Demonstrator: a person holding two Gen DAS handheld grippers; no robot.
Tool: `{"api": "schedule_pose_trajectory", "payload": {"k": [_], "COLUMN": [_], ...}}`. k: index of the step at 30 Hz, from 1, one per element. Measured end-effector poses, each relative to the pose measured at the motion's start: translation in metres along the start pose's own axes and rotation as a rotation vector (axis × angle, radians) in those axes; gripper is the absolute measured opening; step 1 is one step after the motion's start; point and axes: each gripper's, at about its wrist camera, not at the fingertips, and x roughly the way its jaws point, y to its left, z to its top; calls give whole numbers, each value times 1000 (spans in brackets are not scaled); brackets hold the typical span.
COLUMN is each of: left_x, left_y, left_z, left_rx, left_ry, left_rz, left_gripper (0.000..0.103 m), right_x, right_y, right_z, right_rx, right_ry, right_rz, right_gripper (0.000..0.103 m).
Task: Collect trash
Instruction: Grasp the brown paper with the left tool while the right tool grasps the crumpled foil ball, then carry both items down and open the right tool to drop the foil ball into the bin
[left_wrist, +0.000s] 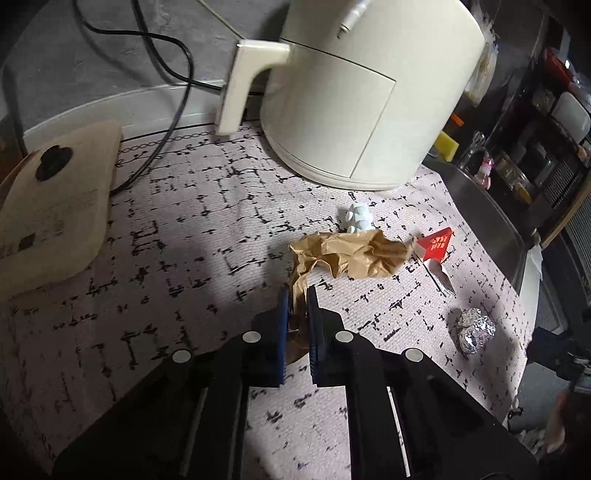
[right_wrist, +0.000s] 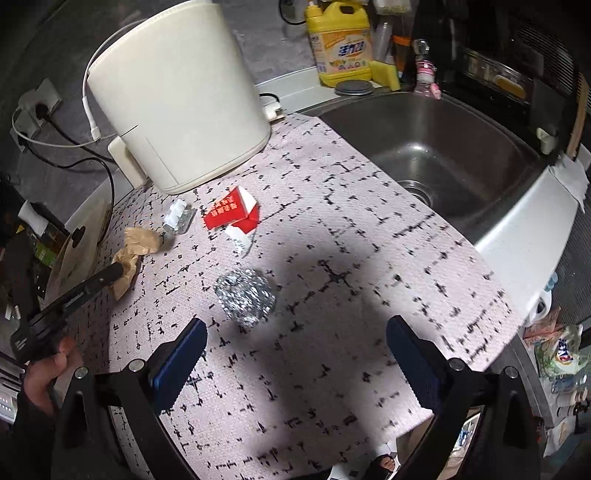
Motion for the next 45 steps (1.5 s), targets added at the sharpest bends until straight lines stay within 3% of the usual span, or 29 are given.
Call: {"api": "schedule_pose_trajectory", "payload": {"k": [8, 15, 17, 18, 19, 29, 45], "left_x": [-39, -75, -84, -87, -91, -115, -123], "left_y": [30, 53, 56, 57, 57, 29, -83], "left_z": [-17, -41, -49, -53, -56, -85, -132], "left_rx": [-72, -153, -178, -189, -196, -210, -94], "left_ry": [-23, -49, -56, -66, -69, -96, -57], "left_rz": [67, 134, 151, 157, 164, 182, 118], "left_gripper": [9, 9, 9, 9, 9, 9, 9], "right_x": [28, 51, 60, 62, 65, 24, -68], "right_y": [25, 47, 54, 56, 57, 45, -61], "right_z": [14, 22, 21, 19, 17, -2, -59], "right_rx": [-73, -161, -197, -205, -212, -246, -142], "right_ry": [25, 22, 40, 52, 75, 31, -28], "right_rz": [51, 41, 29, 25, 39, 105, 127], "right_gripper": [95, 94, 82, 56, 45, 44, 44]}}
